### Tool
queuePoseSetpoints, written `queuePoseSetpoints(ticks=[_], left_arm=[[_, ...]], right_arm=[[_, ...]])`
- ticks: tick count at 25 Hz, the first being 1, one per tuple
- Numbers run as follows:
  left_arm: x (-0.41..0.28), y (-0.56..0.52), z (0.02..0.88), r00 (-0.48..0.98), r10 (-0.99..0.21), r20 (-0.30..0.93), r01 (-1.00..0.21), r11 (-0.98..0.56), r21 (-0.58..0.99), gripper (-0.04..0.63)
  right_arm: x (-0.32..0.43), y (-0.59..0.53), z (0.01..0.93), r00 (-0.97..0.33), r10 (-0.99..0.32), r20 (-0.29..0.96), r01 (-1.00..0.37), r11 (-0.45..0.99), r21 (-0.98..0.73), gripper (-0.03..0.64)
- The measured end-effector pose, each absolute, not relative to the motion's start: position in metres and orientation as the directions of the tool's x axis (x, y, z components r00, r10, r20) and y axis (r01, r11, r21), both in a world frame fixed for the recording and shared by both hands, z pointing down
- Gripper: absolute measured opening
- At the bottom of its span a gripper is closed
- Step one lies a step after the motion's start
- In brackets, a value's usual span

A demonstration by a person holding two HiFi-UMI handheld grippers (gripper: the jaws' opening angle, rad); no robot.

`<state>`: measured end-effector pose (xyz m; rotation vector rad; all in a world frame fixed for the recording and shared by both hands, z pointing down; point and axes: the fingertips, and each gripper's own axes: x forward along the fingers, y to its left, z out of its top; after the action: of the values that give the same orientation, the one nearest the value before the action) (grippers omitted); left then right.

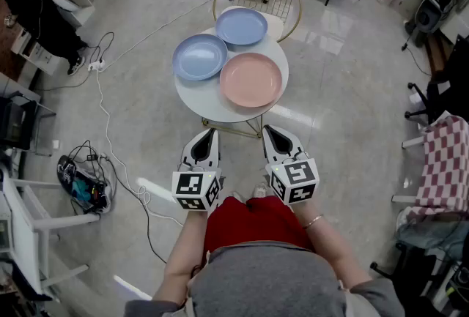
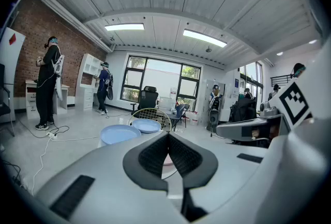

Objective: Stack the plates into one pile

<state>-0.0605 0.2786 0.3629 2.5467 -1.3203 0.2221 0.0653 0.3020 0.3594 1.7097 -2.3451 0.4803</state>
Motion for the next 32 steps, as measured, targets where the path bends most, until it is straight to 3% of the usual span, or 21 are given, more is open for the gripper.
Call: queuePoseSetpoints(ticks=[22,32], left_arm=[[-0.024,0.252,0.371,0.509,-0.81,0.29,-0.859,-0.501,0.109,0.015],[-0.026,0.192,0.398,0.51,-0.784,0.354,-0.853,-0.514,0.091,0.015]], right_arm=[[0.128,0.28,0.371,-0.333,-0.882,0.333,-0.94,0.285,-0.185,0.029],[0.146,0.226,0.391,-0.258,-0.892,0.371,-0.962,0.201,-0.187,0.029]])
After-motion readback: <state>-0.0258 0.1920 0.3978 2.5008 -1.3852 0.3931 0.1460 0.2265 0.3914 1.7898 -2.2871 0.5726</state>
